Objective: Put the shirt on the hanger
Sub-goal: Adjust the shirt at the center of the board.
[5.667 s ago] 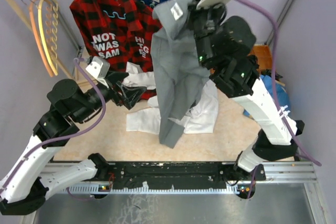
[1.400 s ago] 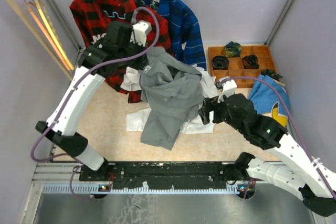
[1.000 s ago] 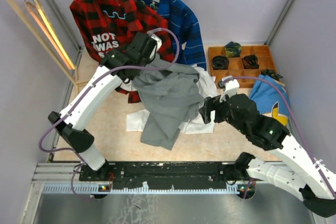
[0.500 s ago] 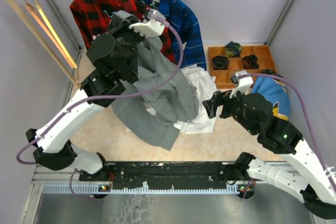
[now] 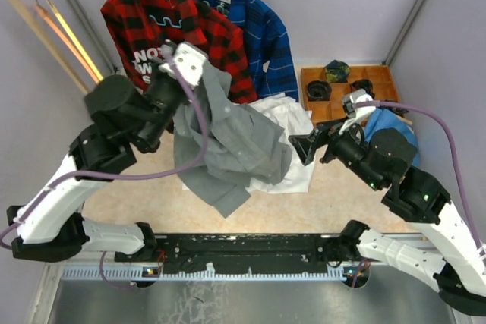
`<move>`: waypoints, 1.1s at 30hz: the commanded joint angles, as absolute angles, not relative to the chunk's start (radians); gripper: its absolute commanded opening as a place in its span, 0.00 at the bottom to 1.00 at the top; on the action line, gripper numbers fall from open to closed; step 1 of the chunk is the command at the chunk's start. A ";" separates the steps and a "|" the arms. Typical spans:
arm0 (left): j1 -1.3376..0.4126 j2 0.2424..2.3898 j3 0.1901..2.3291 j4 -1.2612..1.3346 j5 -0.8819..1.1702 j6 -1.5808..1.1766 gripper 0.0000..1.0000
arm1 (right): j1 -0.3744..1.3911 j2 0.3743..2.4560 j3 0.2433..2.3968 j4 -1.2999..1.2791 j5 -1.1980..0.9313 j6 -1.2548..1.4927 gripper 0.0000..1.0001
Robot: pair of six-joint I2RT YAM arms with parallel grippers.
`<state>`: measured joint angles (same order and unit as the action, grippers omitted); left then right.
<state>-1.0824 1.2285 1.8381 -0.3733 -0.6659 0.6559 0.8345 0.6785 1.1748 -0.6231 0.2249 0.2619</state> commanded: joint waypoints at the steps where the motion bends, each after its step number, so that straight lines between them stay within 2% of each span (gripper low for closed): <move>1: -1.084 1.252 1.759 -0.471 -0.565 0.394 0.00 | 0.828 0.726 1.251 -0.496 0.157 0.203 0.89; 7: -1.082 1.316 1.815 -0.641 -0.540 0.263 0.00 | 0.828 0.852 1.383 -0.485 0.100 0.205 0.91; 16: -1.027 1.448 1.904 -0.900 -0.440 0.126 0.00 | 0.840 0.851 1.265 -0.367 0.074 0.332 0.89; 21: -0.943 1.472 1.892 -0.904 -0.315 0.080 0.00 | 0.927 0.799 1.127 -0.297 0.184 0.436 0.88; 27: -0.905 1.485 1.887 -0.899 -0.268 0.074 0.00 | 1.096 0.794 0.989 -0.138 0.370 0.556 0.86; 33: -0.880 1.471 1.853 -0.890 -0.224 0.069 0.00 | 1.169 0.864 0.921 0.069 0.477 0.586 0.85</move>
<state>-0.8970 1.4902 1.8687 -0.8997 -0.2771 0.0856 1.1236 0.8219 0.9180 -0.1627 0.3447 0.5396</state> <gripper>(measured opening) 0.016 0.857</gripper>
